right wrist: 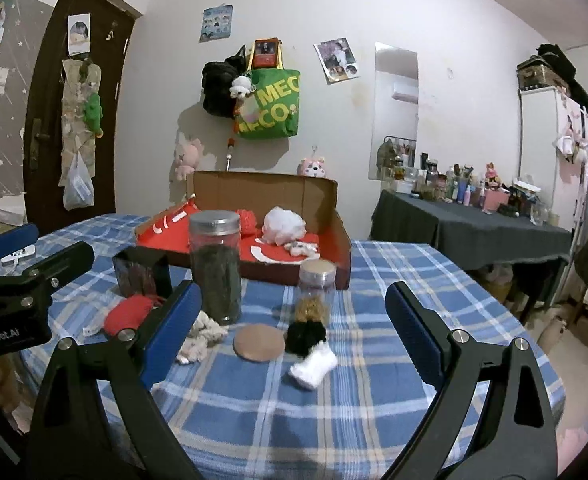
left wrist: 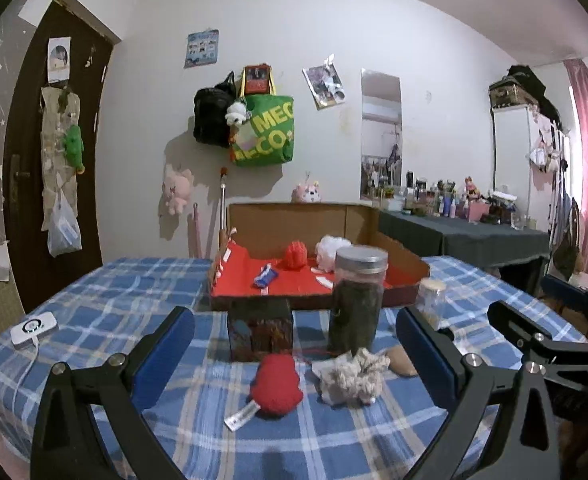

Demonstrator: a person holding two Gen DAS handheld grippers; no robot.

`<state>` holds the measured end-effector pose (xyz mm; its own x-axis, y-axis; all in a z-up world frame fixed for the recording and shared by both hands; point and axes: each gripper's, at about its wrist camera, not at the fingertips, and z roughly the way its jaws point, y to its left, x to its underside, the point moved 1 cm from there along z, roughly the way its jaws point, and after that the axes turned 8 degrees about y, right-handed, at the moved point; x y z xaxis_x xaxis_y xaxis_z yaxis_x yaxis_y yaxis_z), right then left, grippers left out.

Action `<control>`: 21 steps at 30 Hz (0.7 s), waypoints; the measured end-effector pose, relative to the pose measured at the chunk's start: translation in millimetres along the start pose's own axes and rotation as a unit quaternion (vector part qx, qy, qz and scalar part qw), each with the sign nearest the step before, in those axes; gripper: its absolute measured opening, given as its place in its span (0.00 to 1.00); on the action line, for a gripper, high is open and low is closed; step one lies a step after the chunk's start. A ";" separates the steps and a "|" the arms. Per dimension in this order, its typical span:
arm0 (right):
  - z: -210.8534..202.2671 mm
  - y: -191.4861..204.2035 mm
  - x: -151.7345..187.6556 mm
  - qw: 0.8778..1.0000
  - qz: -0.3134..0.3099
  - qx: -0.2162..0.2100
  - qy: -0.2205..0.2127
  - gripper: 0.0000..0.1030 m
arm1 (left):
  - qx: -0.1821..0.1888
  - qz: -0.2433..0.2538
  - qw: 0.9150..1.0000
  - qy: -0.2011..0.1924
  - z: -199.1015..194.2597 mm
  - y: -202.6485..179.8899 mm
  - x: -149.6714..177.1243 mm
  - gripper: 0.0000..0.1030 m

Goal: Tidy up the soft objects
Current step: 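Withdraw both grippers up out of the box back toward the table items, then grasp the red fuzzy sock with the left gripper while the right gripper grasps the white sock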

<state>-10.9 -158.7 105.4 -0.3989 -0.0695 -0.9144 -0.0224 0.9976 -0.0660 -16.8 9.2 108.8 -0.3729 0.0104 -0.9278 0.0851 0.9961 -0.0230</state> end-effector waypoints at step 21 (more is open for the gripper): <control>39.2 5.3 65.2 0.998 0.000 0.009 0.068 0.92 | -0.018 -0.008 0.997 0.074 37.0 0.2 61.2 1.00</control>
<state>-1.1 -158.1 29.8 -0.5192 -0.0661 -0.8521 -0.0055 0.9972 -0.0740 -5.4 6.8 38.2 -0.5068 0.0050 -0.8621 0.0458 0.9987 -0.0211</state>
